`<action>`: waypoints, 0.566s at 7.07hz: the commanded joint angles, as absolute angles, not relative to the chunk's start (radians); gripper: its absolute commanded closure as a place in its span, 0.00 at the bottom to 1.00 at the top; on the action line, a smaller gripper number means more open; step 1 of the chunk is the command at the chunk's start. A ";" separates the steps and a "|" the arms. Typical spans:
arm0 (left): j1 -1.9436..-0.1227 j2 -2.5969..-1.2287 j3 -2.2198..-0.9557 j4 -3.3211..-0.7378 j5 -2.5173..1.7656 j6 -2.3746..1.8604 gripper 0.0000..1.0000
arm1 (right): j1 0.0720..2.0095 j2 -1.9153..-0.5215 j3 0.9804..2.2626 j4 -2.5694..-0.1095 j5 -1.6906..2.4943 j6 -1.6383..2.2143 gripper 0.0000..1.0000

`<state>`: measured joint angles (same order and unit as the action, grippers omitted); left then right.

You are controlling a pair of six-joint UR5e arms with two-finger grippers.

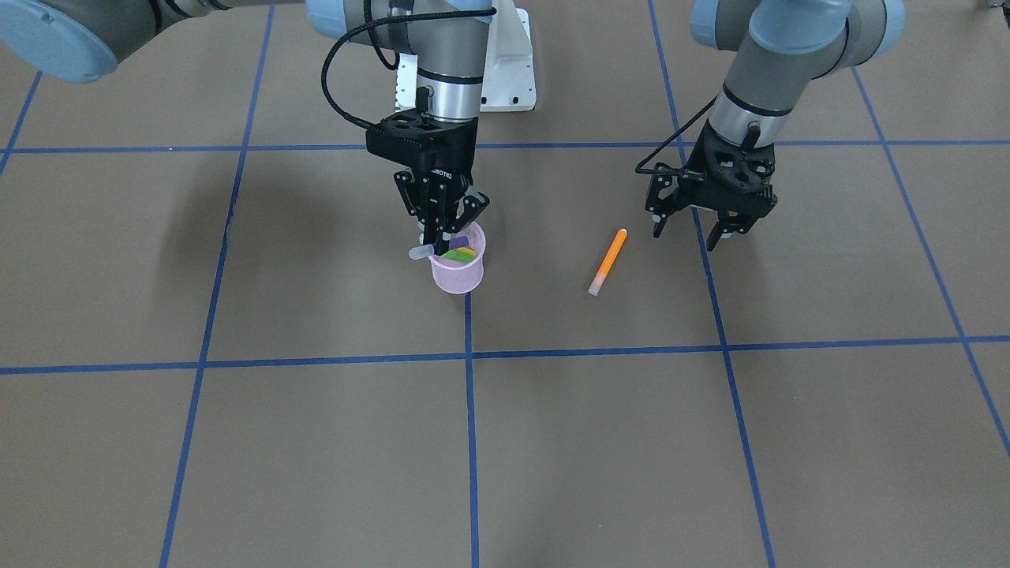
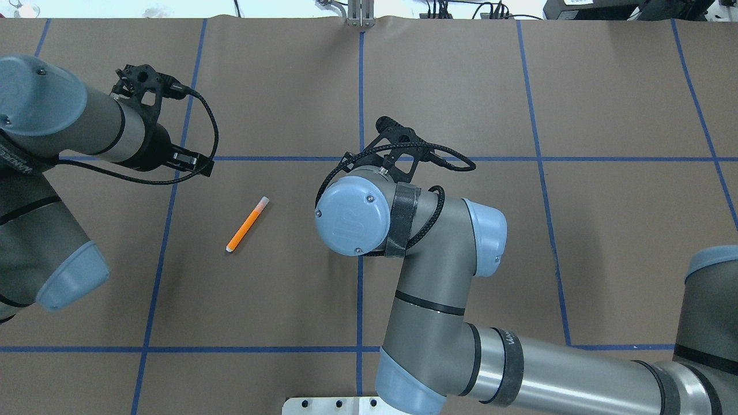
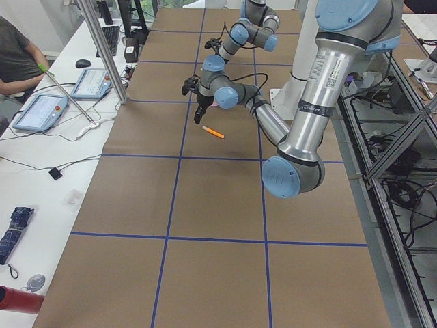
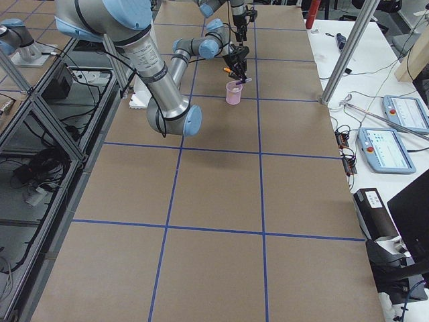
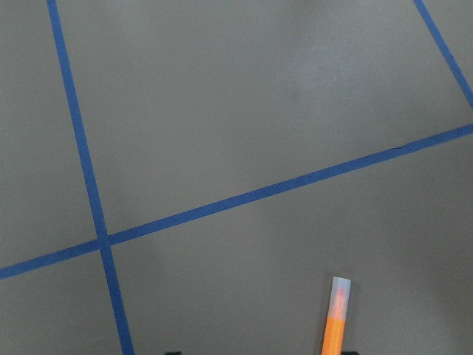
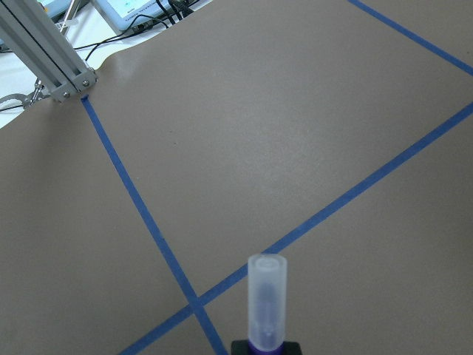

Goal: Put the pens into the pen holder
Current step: 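Lower the purple marker into the cup and open the right gripper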

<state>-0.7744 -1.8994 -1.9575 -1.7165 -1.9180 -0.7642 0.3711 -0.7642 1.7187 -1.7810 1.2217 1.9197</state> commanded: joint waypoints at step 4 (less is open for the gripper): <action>-0.776 -1.907 -1.939 -1.707 -1.919 -0.767 0.21 | 0.344 -0.764 1.721 -1.782 1.198 1.907 0.00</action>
<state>-0.7752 -1.9008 -1.9454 -1.7144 -1.9178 -0.7654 0.3431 -0.7652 1.7145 -1.7829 1.1916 1.9163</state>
